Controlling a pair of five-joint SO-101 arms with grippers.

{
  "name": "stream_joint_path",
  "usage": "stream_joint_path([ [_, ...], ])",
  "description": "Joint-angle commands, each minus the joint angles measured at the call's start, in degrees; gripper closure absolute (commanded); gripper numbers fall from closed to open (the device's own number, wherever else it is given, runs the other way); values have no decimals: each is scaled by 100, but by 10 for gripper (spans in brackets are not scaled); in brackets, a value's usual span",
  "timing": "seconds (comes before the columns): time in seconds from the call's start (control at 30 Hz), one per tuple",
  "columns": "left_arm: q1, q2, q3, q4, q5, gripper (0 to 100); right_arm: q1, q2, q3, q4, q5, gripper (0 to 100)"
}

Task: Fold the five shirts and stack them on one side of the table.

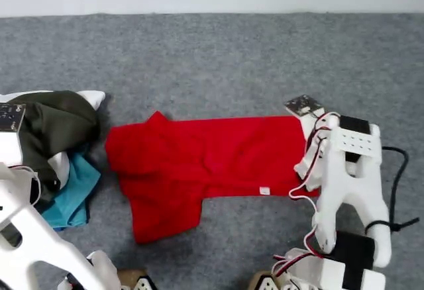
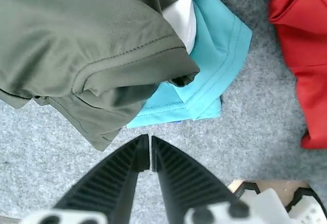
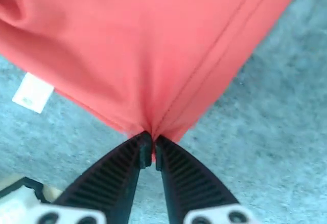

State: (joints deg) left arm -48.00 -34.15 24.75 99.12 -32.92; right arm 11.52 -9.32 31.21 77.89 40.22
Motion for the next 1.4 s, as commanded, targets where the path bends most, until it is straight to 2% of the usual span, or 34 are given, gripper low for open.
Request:
stream_joint_path([
  [0.0,44,-149,-57,123,9,986,215,-259,-475,-101,343,989],
  [0.17,44,-149,-57,88,9,986,418,136,-510,-382,633,989],
  [0.43,44,-149,-48,44,9,986,743,1209,-1248,-391,651,989],
  [0.53,44,-149,-40,44,9,986,681,1270,-1486,-4,651,982],
  [0.67,44,-149,-40,44,9,986,435,1270,-2031,884,607,891],
  [0.77,44,-149,-66,44,9,986,180,1270,-2497,1411,246,863],
  [1.0,0,-158,-312,132,26,986,-690,1270,-2954,1613,-440,928],
  [1.1,0,-281,-505,149,35,986,-1209,1270,-2971,1613,-809,992],
  [1.37,9,-1538,-391,141,18,986,-2782,1332,-3165,1552,-1925,990],
])
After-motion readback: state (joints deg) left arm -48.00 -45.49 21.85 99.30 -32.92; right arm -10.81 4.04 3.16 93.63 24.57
